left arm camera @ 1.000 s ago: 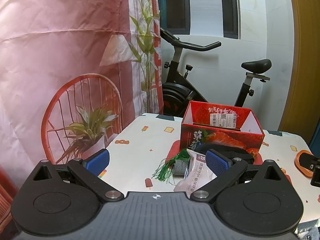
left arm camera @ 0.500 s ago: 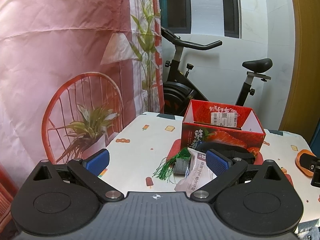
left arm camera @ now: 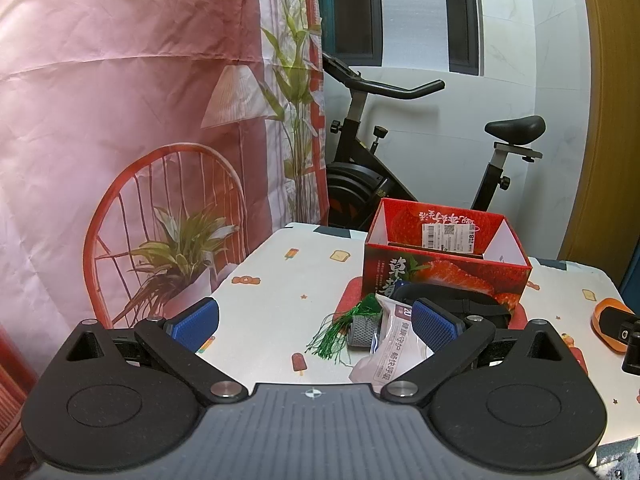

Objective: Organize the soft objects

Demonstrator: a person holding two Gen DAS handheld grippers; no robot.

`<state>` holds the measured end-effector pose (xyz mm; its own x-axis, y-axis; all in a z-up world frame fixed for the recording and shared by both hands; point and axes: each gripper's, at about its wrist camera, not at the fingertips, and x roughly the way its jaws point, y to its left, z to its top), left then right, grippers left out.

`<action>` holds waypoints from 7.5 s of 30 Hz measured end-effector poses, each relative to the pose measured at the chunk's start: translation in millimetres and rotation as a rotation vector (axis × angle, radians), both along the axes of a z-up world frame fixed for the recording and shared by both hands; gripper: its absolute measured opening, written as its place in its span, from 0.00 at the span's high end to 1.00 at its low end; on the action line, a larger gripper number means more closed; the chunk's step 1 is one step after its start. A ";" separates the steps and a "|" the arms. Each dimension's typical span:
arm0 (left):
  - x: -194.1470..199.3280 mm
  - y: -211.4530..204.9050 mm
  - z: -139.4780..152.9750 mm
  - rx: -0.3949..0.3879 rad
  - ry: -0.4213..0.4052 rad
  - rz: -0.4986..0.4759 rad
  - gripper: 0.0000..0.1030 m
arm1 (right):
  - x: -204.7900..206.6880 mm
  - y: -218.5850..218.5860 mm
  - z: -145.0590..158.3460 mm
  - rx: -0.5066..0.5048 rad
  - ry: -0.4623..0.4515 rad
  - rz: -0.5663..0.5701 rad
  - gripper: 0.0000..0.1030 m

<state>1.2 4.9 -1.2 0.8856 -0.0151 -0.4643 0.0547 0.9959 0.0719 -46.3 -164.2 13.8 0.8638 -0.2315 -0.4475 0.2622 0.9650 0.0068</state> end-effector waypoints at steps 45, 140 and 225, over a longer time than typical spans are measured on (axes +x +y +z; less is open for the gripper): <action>73.7 6.4 -42.1 0.098 0.065 -0.013 0.00 | 53.8 -44.1 -40.1 0.104 -0.106 0.142 0.00; 179.9 -23.0 -206.7 -0.263 0.534 -0.363 0.49 | 166.6 -82.3 -217.2 0.303 0.429 0.299 0.16; 458.3 -124.3 -101.2 -0.086 0.337 -0.375 0.73 | 486.4 -159.1 -134.3 -0.197 0.428 0.329 0.54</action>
<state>459.5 -119.4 -102.5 0.6130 -0.3539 -0.7063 0.4157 0.9048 -0.0926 440.1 -323.3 -120.4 0.6560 -0.0959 -0.7487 -0.1119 0.9686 -0.2221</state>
